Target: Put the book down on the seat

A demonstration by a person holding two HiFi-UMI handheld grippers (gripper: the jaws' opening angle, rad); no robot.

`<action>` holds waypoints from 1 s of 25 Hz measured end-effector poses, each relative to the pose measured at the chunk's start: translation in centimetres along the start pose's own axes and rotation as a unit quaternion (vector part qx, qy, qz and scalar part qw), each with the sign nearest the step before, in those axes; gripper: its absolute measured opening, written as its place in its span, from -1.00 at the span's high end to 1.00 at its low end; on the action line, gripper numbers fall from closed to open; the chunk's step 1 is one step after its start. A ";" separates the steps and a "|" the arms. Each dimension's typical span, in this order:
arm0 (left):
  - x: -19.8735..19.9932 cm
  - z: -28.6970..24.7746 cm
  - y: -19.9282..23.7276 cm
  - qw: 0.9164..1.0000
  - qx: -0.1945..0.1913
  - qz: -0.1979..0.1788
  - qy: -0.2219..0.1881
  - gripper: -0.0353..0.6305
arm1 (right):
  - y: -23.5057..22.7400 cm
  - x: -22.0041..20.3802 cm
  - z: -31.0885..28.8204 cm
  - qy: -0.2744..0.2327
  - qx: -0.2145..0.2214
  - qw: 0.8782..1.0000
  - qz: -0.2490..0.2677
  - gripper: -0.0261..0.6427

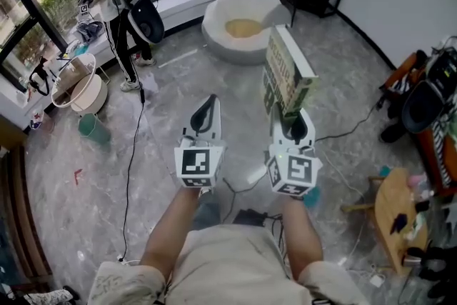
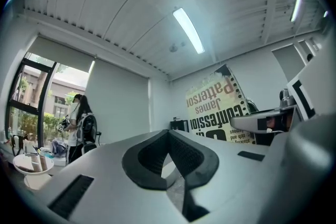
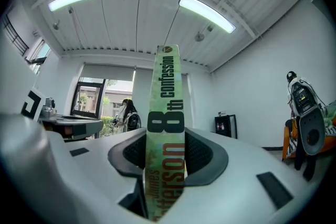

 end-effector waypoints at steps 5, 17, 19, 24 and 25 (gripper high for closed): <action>-1.2 -3.6 2.4 1.000 -0.003 0.005 0.000 0.88 | 0.0 -0.9 -4.2 0.007 -0.008 1.000 0.000 0.44; -2.7 -14.0 14.2 1.000 -0.010 0.014 -0.003 0.88 | 4.7 -1.6 -18.9 0.014 -0.019 1.000 0.008 0.45; -2.8 -15.5 16.4 1.000 -0.009 0.017 -0.006 0.88 | 5.7 -1.8 -21.2 0.017 -0.020 1.000 0.007 0.45; -3.4 -18.6 21.1 1.000 -0.013 0.022 -0.012 0.88 | 8.1 -2.4 -25.9 0.020 -0.027 0.999 0.009 0.45; -3.7 -19.1 21.9 1.000 -0.014 0.023 -0.011 0.88 | 8.5 -2.6 -26.7 0.021 -0.028 0.999 0.010 0.45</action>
Point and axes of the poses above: the fingertips, and each gripper's own axes: z backward along the fingers, y to its left, x out of its top, the point moved 1 cm from there along z, backward along the fingers, and after that the axes turned 2 degrees about y, right-handed, at the moved point
